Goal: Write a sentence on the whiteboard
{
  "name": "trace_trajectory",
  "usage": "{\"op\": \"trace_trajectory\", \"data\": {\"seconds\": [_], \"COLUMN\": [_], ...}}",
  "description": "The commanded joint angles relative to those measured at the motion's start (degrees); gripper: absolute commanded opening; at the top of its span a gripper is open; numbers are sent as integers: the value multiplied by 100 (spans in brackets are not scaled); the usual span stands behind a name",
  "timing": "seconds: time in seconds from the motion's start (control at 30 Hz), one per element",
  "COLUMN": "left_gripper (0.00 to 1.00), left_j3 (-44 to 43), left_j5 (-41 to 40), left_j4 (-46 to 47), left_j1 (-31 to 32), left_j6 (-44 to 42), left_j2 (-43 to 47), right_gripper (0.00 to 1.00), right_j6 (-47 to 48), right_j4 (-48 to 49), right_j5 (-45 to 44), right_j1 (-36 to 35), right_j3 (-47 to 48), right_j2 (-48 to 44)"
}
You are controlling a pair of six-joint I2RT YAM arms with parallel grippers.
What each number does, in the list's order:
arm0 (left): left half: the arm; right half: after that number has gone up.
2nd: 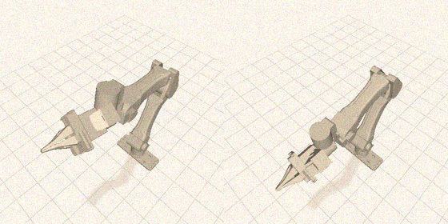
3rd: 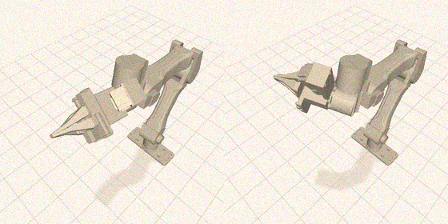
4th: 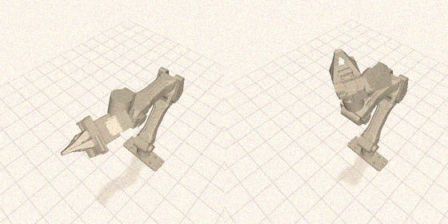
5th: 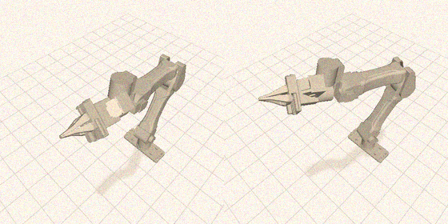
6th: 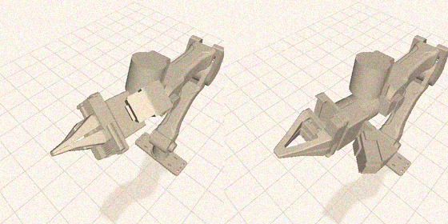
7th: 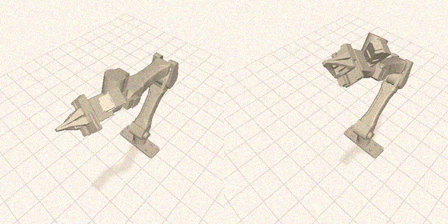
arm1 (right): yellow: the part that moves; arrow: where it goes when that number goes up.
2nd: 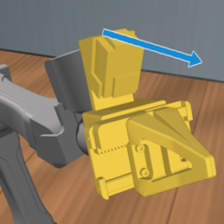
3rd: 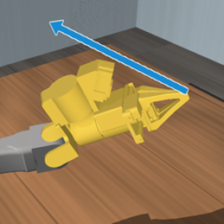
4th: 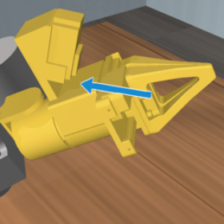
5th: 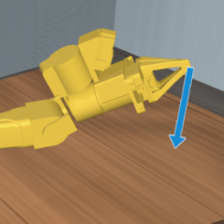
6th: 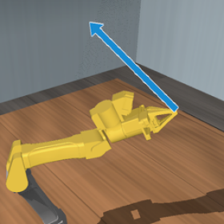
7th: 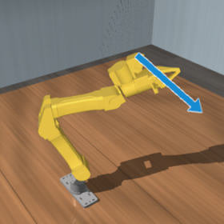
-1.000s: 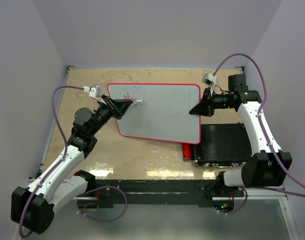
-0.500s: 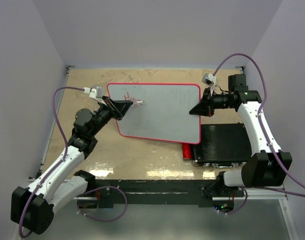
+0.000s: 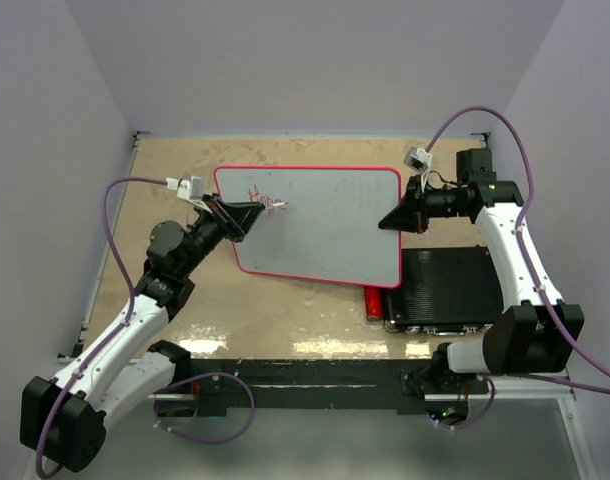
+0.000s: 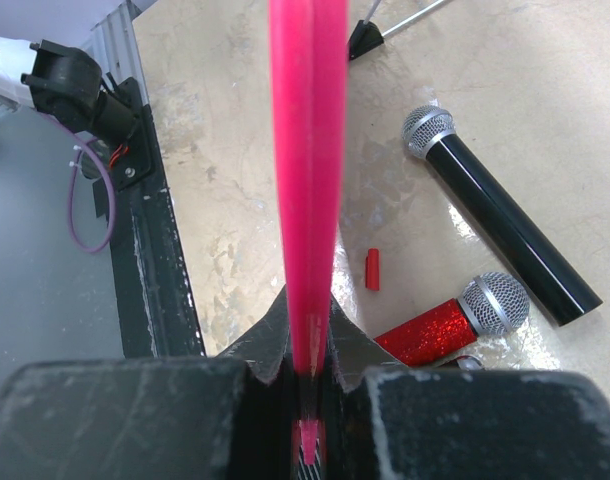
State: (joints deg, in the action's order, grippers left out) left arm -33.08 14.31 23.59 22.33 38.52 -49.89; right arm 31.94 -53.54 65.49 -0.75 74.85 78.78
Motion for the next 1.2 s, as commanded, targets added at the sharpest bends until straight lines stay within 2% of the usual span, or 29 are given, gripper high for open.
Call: {"op": "trace_trajectory", "data": {"seconds": [0.0,0.3,0.9,1.17], "left_gripper": [0,0,0,0], "left_j3": [135,135,-102,-32], "left_j5": [-287,-560,-886,-938], "left_j4": [470,839,1235,1033], "left_j1": [166,404,430,430], "left_j6": [94,15,-64,-126], "left_j2": [102,-258,-732,-733], "right_gripper": [0,0,0,0], "right_j6": [49,58,14,14], "right_j4": [203,186,239,239], "right_j5": [148,148,139,130], "right_j1": [-30,-30,-30,-30], "right_j3": [30,39,3,-14], "right_j2": [-188,-170,-223,-232]}}
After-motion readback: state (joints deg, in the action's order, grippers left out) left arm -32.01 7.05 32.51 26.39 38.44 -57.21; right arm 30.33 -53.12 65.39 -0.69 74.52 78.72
